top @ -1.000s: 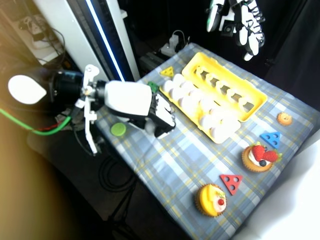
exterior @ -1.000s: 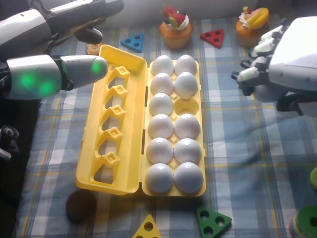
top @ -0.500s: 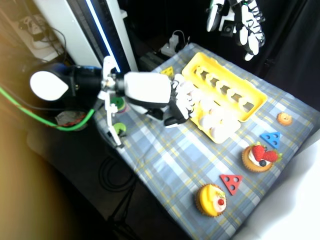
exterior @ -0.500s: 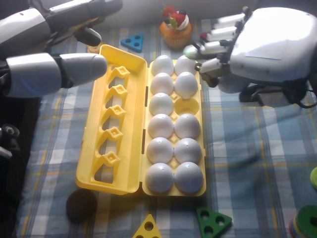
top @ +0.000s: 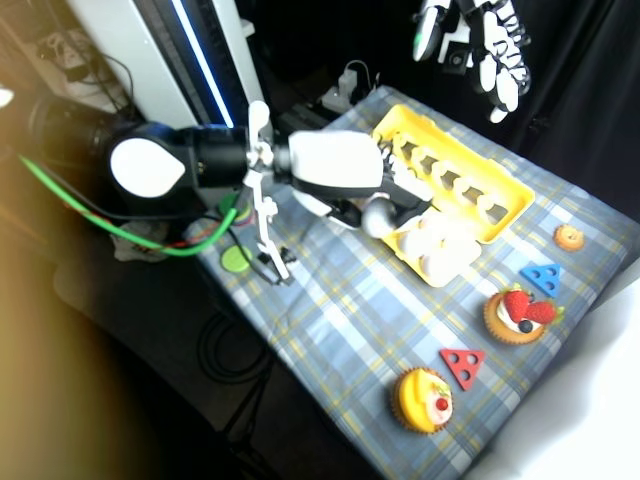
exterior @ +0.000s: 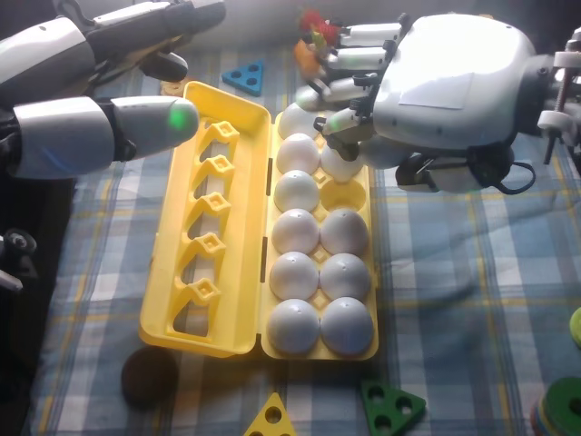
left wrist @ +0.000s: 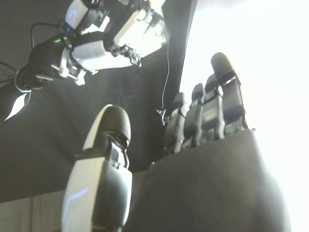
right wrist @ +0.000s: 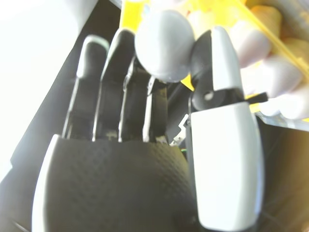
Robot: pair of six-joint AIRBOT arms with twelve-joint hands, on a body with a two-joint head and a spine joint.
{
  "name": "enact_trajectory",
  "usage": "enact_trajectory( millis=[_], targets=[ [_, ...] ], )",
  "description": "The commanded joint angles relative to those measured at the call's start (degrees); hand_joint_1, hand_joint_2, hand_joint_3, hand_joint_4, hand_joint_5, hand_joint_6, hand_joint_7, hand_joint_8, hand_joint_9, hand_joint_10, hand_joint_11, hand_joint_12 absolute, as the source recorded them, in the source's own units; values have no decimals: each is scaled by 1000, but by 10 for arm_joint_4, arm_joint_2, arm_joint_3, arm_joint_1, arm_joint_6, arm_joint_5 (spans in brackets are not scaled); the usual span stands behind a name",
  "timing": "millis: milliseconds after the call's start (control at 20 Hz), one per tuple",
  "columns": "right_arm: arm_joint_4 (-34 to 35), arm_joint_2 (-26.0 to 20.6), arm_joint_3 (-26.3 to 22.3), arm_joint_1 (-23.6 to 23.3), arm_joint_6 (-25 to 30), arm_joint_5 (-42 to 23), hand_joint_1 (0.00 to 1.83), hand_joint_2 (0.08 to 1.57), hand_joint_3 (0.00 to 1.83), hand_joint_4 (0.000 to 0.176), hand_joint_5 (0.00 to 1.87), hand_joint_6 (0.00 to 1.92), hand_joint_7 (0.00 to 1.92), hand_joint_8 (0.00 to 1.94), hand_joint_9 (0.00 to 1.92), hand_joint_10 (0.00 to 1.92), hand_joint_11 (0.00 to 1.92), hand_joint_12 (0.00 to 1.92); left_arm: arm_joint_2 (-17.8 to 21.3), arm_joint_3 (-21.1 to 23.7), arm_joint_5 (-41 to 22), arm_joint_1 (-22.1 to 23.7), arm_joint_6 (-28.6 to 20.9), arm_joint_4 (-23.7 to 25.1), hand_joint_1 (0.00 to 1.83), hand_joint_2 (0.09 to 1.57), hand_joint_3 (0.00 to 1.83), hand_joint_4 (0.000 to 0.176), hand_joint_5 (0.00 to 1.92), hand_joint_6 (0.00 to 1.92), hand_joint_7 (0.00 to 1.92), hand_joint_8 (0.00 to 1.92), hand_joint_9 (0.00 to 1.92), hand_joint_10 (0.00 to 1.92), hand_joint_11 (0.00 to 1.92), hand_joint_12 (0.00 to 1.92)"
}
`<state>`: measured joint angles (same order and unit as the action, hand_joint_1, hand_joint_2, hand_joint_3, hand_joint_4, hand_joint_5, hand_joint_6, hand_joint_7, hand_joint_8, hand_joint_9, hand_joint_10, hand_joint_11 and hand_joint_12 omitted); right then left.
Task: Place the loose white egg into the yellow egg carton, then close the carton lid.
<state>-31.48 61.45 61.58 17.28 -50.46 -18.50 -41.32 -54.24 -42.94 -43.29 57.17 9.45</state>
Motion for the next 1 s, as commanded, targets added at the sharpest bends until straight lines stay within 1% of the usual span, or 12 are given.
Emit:
enact_trajectory(
  millis=[0,100,150,200,300,350,450,600,650,750,800,950],
  targets=[
    [10,-1,1,-13,-3,-60,1146,1178,0,0,895,1094,487,40,190,355,0,974,-2,-2,-68,5,-3,-15,519,1323,2,27,149,0,56,0,36,0,0,786],
    [13,3,4,-15,-3,-61,1127,1194,1,0,830,1199,379,14,58,273,0,904,-3,-2,-69,5,-3,-15,473,1331,1,23,146,2,63,1,47,3,0,880],
    [13,7,6,-15,-3,-61,1119,1206,2,0,805,1238,548,67,224,367,0,1278,-3,-2,-69,5,-3,-15,450,1332,2,26,144,1,61,0,49,3,0,904],
    [14,11,9,-15,-3,-61,1168,1208,0,0,849,1162,742,1079,565,869,275,1643,-3,-3,-69,5,-3,-15,442,1334,1,35,129,0,45,0,31,1,0,877],
    [15,21,15,-16,-3,-60,1318,1199,3,0,713,1249,891,1167,733,1372,526,1579,-4,-3,-68,5,-3,-15,480,1326,0,26,151,4,66,2,51,6,0,929],
    [15,26,17,-17,-3,-60,1205,1222,1,0,701,1308,861,1274,696,1190,515,1583,-4,-3,-68,5,-3,-15,458,1327,0,19,158,4,75,2,57,6,0,991],
    [16,38,25,-17,-3,-59,1331,1236,0,0,661,1231,767,1382,744,1584,573,1755,-5,-4,-66,5,-3,-15,469,1321,0,13,167,5,86,4,68,9,0,998],
    [21,52,36,-17,-3,-55,1188,1254,0,0,624,1428,792,1351,715,1254,639,1641,-7,-5,-67,5,-3,-15,463,1321,0,10,172,3,79,1,74,6,0,957],
    [23,53,38,-17,-3,-54,1086,1186,0,0,310,802,481,789,459,945,260,1632,-7,-5,-67,5,-3,-15,475,1319,0,2,180,3,90,2,81,7,0,1021],
    [34,49,39,-17,-3,-53,904,1103,0,104,107,100,233,113,245,564,9,1556,-7,-5,-68,5,-3,-16,467,1317,0,6,177,1,96,3,79,5,0,982],
    [38,47,38,-17,-3,-54,884,1102,0,121,33,23,105,22,141,370,1,1270,-7,-5,-68,5,-3,-17,464,1312,0,3,184,2,104,3,92,8,0,1023],
    [49,27,31,-17,-3,-57,708,1135,4,80,0,0,0,0,3,12,0,452,-6,-5,-70,3,-3,-19,469,1315,0,11,174,1,86,1,95,6,0,1026]
  ],
)
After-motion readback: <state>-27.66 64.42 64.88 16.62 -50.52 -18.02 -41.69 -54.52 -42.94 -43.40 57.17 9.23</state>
